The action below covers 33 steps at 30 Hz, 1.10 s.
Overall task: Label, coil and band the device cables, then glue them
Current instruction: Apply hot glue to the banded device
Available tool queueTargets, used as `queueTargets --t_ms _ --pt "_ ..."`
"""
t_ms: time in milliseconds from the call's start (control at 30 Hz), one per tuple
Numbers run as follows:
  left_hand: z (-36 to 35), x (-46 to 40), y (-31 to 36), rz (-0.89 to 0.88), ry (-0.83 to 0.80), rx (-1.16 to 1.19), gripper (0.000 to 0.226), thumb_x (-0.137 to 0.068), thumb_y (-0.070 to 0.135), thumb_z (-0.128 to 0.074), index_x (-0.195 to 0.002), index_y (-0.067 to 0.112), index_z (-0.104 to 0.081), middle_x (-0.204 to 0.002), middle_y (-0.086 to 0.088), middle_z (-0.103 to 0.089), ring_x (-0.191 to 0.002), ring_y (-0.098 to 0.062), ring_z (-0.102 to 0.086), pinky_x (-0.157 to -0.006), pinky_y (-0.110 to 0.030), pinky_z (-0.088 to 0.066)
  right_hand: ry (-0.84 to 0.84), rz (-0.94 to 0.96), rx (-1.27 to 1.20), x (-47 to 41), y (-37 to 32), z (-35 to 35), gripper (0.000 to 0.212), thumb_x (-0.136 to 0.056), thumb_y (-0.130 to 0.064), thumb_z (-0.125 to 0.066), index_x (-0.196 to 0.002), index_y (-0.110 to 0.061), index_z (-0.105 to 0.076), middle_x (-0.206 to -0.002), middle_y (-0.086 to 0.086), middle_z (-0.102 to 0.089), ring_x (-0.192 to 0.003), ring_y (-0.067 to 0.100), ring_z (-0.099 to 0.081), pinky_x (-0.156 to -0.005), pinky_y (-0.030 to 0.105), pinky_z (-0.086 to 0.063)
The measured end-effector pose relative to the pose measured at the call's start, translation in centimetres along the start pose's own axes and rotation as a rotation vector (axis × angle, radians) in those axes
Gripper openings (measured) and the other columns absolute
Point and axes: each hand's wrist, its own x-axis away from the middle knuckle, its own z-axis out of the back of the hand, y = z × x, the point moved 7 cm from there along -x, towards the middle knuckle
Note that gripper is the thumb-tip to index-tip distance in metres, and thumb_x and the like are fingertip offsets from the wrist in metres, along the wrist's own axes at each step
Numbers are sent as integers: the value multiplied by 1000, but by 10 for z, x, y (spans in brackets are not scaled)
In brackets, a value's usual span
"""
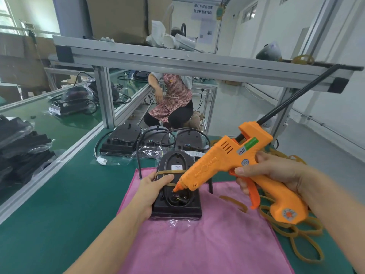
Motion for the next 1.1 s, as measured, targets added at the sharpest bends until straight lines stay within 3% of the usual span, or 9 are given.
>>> queueTargets --t_ms 167,333,600,867,1100 --pt "0 -3 -1 -6 4 -15 28 -84 11 -71 -111 6 -65 -86 -21 -74 -64 -29 -71 -51 -32 -56 28 -22 -1 2 -9 -2 32 -83 -16 -73 -112 -11 -59 -97 6 -70 -85 20 -68 -93 45 -52" --pt "1 -6 -3 13 12 -20 29 -82 12 -72 -110 5 -66 -86 -24 -73 -63 -33 -71 -53 -36 -57 -125 19 -8 12 -24 -17 31 -81 -14 -74 -110 -10 -63 -77 17 -64 -68 27 -63 -72 40 -55" --pt "2 -4 -2 0 19 -34 28 -81 12 -72 -108 6 -66 -83 -22 -74 -62 -31 -71 -53 -34 -57 -134 61 -19 13 -25 -16 13 -80 -16 -74 -89 -25 -73 -72 15 -65 -67 27 -63 -72 40 -54" --pt "2 -5 -2 -4 19 -35 28 -83 12 -71 -110 6 -66 -87 -23 -73 -65 -33 -71 -56 -38 -59 -109 45 4 9 -27 -20 35 -79 -16 -75 -111 -13 -62 -78 19 -64 -68 29 -63 -76 44 -53" --pt "3 -1 -1 4 24 -12 29 -84 11 -71 -111 5 -65 -87 -23 -73 -65 -32 -71 -52 -35 -57 -117 45 -32 4 -20 -18 23 -78 -16 -75 -100 -15 -68 -77 19 -63 -68 29 -63 -75 43 -54"
